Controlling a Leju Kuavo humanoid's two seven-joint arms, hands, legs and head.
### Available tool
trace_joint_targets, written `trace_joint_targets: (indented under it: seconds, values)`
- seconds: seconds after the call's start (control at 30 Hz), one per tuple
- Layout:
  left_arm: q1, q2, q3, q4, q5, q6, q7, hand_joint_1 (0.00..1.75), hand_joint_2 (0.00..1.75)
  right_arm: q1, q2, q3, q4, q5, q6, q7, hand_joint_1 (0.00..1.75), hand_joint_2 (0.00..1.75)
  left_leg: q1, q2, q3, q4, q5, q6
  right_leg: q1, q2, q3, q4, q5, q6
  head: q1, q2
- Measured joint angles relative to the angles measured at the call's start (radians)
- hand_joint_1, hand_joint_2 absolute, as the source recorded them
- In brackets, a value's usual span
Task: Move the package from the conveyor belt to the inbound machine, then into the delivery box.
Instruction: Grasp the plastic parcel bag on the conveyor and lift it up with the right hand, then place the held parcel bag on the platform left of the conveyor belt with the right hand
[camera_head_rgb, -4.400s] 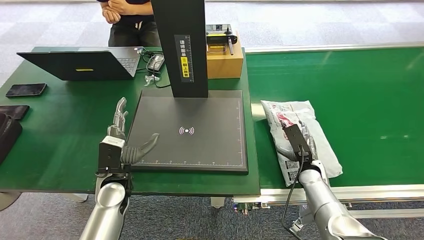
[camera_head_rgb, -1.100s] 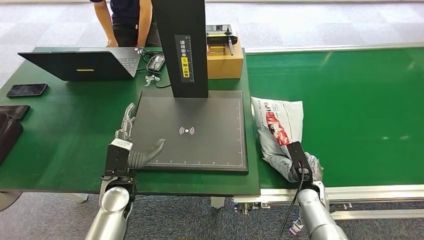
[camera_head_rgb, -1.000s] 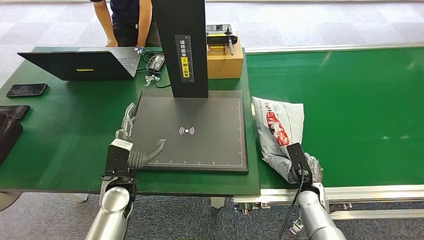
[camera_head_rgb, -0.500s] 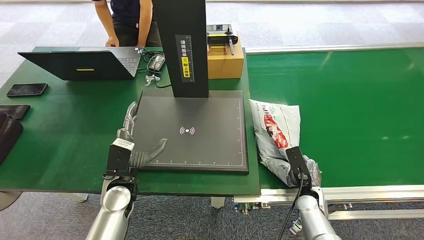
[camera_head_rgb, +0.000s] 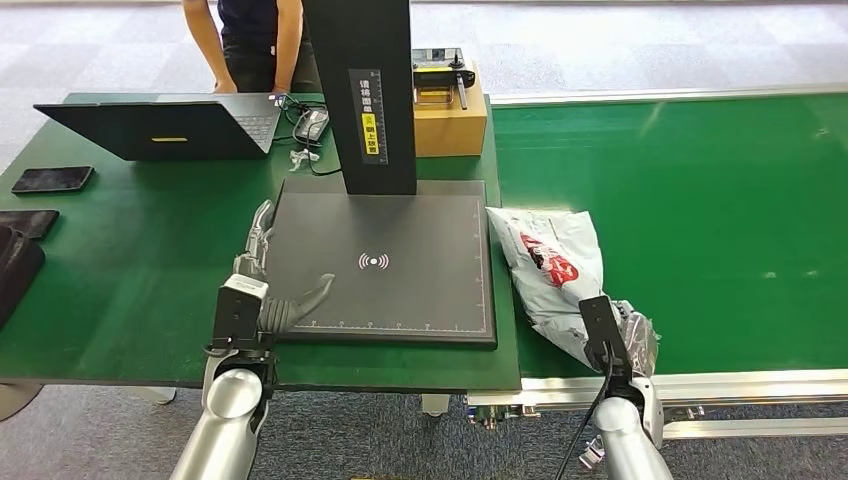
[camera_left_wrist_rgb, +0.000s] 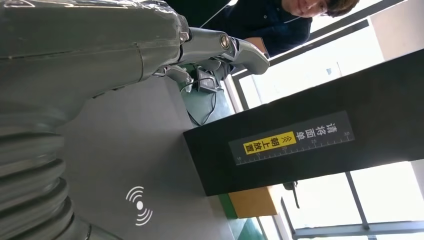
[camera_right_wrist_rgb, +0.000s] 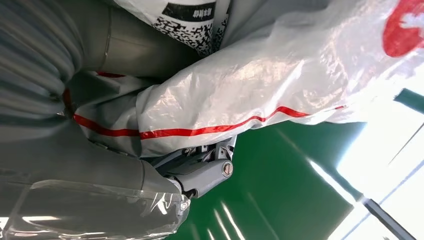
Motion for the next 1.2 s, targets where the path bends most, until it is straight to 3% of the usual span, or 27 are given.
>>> trace_joint_targets:
  seconds: [0.27,0.53,0.73,0.93,1.2]
  values:
    - [-0.009,0.0,0.002,0.01,-0.009,-0.003,0.0,0.0,1.75,0.116,0.023,0.107,-0.337,0.118,-0.032,-0.006,1.75,1.75,0.0,0.0,-0.001,0.0,0.0,0.0,0.0,0.001,-0.002,0.0,0.0,0.0,0.0,0.0]
    - [-0.009,0.0,0.003,0.01,-0.016,-0.004,0.001,0.0,1.75,0.166,0.025,0.211,-0.511,0.161,-0.07,-0.011,1.75,1.75,0.0,0.001,-0.001,0.0,0.0,0.0,0.0,0.001,-0.002,0.0,0.0,0.0,0.0,0.0]
    - [-0.009,0.0,0.003,0.011,-0.009,0.005,-0.013,0.0,1.75,0.177,0.018,0.303,-0.571,0.159,-0.057,-0.03,1.75,1.75,0.0,0.001,-0.002,0.0,0.0,0.0,0.0,0.001,-0.002,0.0,0.0,0.0,0.0,0.0]
    - [-0.006,0.0,0.004,0.014,0.001,0.025,-0.029,0.0,1.75,0.161,0.001,0.423,-0.586,0.18,0.032,-0.037,1.75,1.75,0.0,0.001,-0.002,-0.001,0.0,0.0,0.0,0.001,-0.002,0.0,0.0,0.0,0.0,0.0]
    - [0.001,0.004,0.005,0.013,0.008,0.035,-0.036,0.0,1.75,0.036,-0.017,0.533,-0.462,0.184,0.159,-0.024,1.75,1.75,0.0,0.001,-0.003,-0.001,0.001,0.0,0.0,0.001,-0.002,0.0,0.0,0.0,0.0,0.0]
